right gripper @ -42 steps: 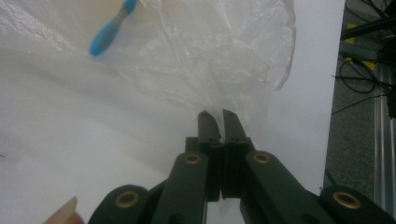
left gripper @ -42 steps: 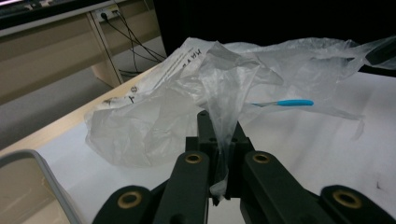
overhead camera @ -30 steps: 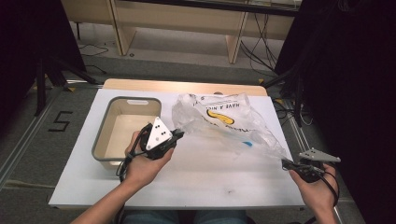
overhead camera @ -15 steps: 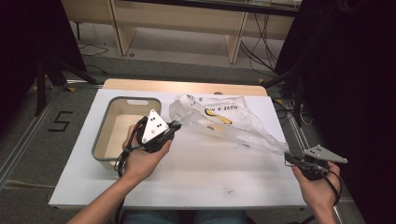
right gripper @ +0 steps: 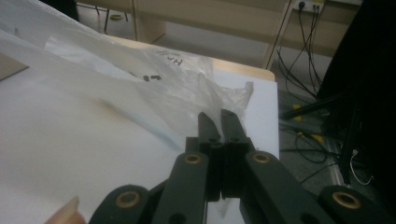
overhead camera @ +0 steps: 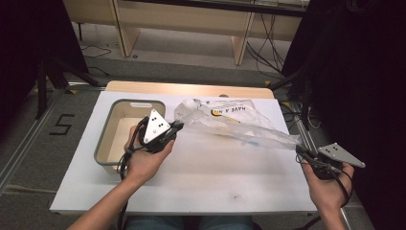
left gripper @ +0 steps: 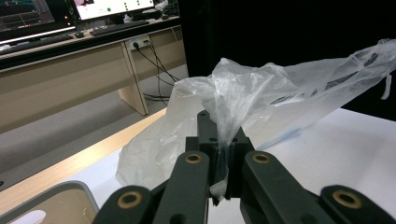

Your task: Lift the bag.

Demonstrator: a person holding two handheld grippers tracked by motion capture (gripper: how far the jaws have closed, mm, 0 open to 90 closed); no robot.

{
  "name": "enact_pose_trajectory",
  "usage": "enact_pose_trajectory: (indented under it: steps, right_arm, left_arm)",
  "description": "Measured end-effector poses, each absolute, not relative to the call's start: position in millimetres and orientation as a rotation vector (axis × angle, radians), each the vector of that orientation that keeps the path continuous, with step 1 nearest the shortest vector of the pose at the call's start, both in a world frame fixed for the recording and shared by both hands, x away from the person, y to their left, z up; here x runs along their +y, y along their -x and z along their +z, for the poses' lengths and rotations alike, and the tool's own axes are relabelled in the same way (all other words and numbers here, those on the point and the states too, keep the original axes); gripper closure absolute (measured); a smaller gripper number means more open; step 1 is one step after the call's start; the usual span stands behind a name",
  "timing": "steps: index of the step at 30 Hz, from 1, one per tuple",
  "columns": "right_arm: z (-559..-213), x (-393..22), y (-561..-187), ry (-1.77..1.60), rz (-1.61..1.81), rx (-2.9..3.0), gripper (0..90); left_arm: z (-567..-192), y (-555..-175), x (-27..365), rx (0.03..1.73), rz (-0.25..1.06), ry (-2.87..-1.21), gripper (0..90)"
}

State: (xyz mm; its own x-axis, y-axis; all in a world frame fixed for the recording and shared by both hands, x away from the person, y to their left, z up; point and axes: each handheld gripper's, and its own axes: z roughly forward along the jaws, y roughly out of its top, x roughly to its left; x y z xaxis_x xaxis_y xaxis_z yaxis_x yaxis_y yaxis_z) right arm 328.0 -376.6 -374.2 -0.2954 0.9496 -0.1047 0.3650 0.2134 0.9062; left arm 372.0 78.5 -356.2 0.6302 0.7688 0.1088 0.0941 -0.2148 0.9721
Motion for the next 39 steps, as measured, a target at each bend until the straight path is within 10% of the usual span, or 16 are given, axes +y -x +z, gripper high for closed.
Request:
enact_pose_trajectory:
  steps: [39]
  right_arm:
    - [-328, -372, -329, -1.123, 1.187, 1.587, 90.0]
  left_arm:
    - [-341, -370, 83, 0.706, 0.77, -1.615, 88.9]
